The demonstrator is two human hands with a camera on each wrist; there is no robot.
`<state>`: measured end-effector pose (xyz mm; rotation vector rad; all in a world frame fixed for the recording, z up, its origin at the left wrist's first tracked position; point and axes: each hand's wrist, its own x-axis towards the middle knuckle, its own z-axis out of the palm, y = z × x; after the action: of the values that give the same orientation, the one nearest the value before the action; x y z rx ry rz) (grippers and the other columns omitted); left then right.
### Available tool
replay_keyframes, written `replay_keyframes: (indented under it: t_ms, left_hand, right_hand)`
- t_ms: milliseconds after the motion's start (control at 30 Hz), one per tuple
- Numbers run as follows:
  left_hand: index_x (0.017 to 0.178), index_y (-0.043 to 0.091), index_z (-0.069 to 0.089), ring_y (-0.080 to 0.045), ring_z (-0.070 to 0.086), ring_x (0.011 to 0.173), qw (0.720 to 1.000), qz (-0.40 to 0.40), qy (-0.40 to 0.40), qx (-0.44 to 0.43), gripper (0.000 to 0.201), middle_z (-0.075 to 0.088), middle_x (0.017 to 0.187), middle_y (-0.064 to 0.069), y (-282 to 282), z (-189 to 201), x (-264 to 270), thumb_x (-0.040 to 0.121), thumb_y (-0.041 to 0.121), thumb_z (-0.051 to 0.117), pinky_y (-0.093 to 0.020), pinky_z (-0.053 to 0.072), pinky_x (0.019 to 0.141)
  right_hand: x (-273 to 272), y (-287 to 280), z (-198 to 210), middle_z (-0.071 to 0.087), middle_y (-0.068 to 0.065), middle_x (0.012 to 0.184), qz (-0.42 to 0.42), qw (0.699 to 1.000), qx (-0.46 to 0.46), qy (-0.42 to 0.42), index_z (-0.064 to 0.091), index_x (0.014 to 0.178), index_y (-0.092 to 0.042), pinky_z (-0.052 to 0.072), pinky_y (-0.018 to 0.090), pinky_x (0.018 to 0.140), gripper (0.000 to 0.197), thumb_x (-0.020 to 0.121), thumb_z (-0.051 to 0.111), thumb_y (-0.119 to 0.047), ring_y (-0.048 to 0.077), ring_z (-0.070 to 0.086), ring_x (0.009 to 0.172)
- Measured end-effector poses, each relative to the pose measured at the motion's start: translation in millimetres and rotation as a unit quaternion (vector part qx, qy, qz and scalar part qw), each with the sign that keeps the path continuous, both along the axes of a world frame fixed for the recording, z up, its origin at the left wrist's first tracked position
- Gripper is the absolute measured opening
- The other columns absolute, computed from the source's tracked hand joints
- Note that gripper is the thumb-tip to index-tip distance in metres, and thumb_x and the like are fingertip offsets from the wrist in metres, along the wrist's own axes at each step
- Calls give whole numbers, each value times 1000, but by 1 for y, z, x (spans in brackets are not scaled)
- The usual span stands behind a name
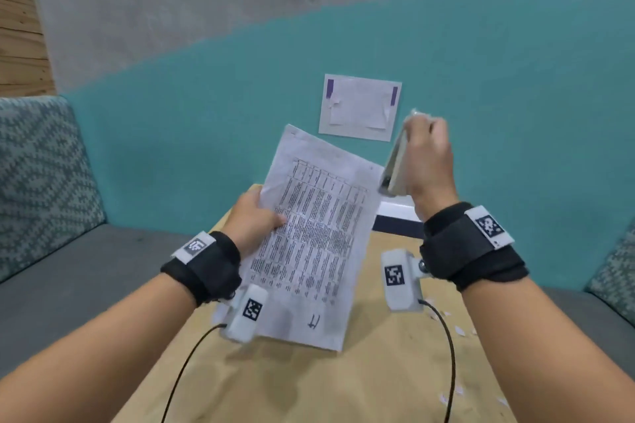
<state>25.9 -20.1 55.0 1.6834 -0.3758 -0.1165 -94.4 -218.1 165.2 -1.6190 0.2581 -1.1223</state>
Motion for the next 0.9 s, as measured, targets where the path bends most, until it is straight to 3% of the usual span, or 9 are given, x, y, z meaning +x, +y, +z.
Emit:
replay_keyframes:
  t_ms: [67,133,233,333,400,500,733,800,900]
  left_hand:
    - [122,12,63,-36,73,97,999,45,8,-13,45,74,108,-14,7,-1,15,80,-4,70,-57,58,86]
    - [120,12,64,-37,72,97,996,86,1,-18,44,74,107,-15,12,0,24,79,-5,70,-58,58,85]
    - [115,16,65,-34,72,96,992,123,-17,-12,40,74,105,-11,18,3,27,79,-1,70,-55,60,84]
    - [110,17,65,-32,73,95,991,126,-35,-9,36,74,103,-8,20,6,21,77,3,69,-54,59,85]
    - [111,17,65,-31,73,96,992,121,-43,-14,37,74,104,-6,21,7,18,77,3,68,-53,59,86]
    - [112,19,65,-30,73,96,992,114,-48,-19,37,75,106,-5,21,6,17,80,2,67,-53,59,85]
    - [115,18,64,-29,73,97,992,111,-48,-29,37,74,107,-4,21,8,16,82,1,67,-53,59,86]
    - [118,17,64,-29,73,98,992,109,-46,-38,38,74,109,-4,22,9,16,84,-1,67,-52,59,87]
    - [127,12,61,-27,71,103,990,111,-37,-72,45,73,114,-5,23,12,19,86,-6,66,-49,57,92]
  right_hand:
    - [-1,-3,-33,60,1,88,68,982,-17,178,52,89,-16,60,48,76,27,84,62,-39,26,63,81]
    - [-2,-1,-70,65,9,86,144,942,-18,301,53,92,-11,63,52,72,27,86,72,-28,26,64,68]
    - [-4,10,-120,71,14,87,202,890,-32,407,53,105,-10,64,48,67,33,86,75,-26,26,65,58]
    - [-1,19,-156,71,18,87,247,839,-40,483,53,108,-9,60,50,76,35,87,74,-28,31,69,66]
    - [1,22,-174,69,19,91,278,813,-37,510,55,101,-14,61,49,77,26,88,75,-25,31,69,67]
    - [3,27,-189,66,15,91,301,798,-30,522,61,98,-14,65,41,65,16,89,73,-20,23,68,56]
    - [6,32,-200,56,-3,42,258,773,-149,560,71,95,-16,53,34,57,10,89,70,-24,17,49,38]
    - [5,31,-200,58,-1,53,256,769,-151,566,71,97,-14,50,32,58,20,88,70,-32,19,52,46]
    - [8,24,-195,67,-2,73,204,762,-228,571,73,88,-14,57,34,78,56,83,58,-68,23,68,74]
